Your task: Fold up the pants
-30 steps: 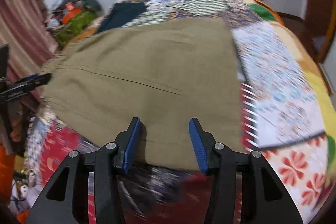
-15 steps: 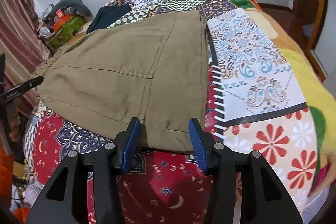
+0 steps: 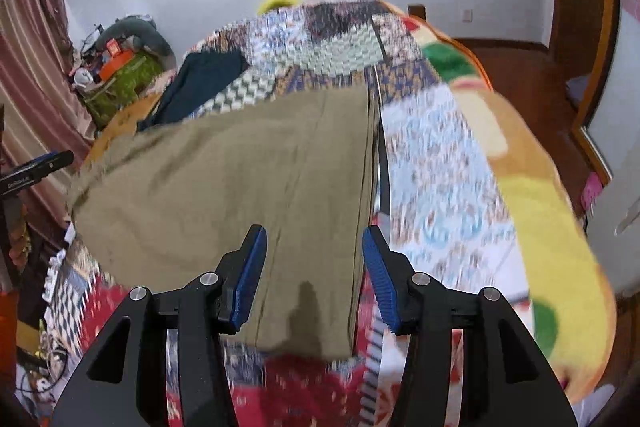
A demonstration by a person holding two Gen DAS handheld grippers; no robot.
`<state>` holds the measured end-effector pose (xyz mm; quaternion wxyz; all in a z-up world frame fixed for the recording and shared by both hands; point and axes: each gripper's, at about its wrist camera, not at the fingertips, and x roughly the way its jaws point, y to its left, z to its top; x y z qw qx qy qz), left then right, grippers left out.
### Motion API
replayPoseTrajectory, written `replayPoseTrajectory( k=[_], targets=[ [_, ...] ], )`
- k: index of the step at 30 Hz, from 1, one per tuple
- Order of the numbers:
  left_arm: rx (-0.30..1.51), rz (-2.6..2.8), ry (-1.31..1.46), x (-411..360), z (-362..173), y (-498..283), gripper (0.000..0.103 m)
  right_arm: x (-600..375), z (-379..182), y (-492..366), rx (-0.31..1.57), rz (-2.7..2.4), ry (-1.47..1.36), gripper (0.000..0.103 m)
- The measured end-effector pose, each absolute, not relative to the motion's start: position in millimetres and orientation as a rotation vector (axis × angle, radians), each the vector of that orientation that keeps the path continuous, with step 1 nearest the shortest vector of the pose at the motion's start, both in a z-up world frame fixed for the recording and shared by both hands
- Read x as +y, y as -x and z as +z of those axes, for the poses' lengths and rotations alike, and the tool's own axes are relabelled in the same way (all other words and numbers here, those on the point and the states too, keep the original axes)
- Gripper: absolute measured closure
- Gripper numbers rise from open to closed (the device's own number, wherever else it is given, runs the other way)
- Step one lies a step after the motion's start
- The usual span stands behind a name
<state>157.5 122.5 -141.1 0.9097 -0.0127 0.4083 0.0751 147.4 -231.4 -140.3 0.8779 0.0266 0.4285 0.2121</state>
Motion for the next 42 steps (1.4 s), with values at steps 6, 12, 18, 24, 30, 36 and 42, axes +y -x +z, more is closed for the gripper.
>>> replayPoseTrajectory(
  k=[6,12,18,24,30,36,42],
  targets=[
    [0.863,0.157,0.023,128,-142,-196,0.012,-223,-130,-181,0.857,0.456,-0.029,0.056],
    [0.907,0.138,0.038,132,-155,-232,0.012,-210,-133,-227,0.867,0.471,0.008,0.056],
    [0.983,0.133,0.048,140,-180,-261,0.012,-196,-152,-281,0.926,0.49,0.012,0.055],
    [1.079,0.092,0.11,147,-208,-273,0.012,-181,-182,-336,0.983,0.476,0.077,0.056],
    [1.085,0.083,0.112,145,-224,-272,0.014,-178,-212,-378,1.025,0.467,0.047,0.056],
    [1.036,0.056,0.081,136,-222,-269,0.038,-168,-230,-387,1.069,0.485,0.094,0.088],
    [1.01,0.066,0.181,150,-223,-265,0.042,-164,-240,-389,1.085,0.472,0.152,0.096]
  ],
)
